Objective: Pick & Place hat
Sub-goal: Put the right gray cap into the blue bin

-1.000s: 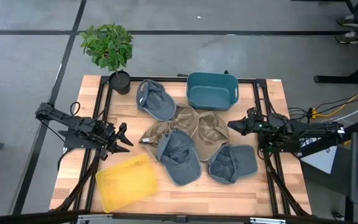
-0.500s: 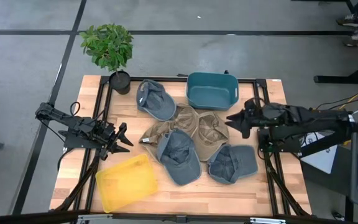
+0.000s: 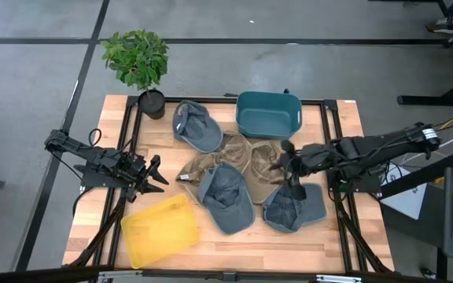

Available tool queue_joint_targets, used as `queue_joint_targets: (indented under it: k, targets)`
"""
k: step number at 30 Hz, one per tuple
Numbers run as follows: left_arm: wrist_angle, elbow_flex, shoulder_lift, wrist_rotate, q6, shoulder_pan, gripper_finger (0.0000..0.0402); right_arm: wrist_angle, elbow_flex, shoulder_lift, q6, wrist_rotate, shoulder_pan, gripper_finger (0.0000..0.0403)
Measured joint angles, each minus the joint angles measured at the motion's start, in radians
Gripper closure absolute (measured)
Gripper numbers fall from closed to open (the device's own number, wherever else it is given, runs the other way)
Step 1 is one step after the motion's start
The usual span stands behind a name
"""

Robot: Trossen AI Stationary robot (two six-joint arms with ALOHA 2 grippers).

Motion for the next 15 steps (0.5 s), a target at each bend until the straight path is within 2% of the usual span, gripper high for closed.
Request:
queue_joint_targets:
  k: [3,6,11,15]
  targets:
    - [0.000,0.000,0.000,0.000,0.000,0.000,0.0262,-0.062,0.009,0.050,-0.036,-0.077,0.015,0.0186]
    - [0.000,0.000,0.000,0.000,0.000,0.000,0.0262,-0.143,0.010,0.093,-0.044,-0.103,0.036,0.0186]
    - [0.000,0.000,0.000,0.000,0.000,0.000,0.0262,-0.271,0.010,0.147,-0.120,-0.093,0.058,0.0186]
    - [0.000,0.000,0.000,0.000,0.000,0.000,0.0262,-0.310,0.004,0.180,-0.154,-0.009,0.059,0.0186]
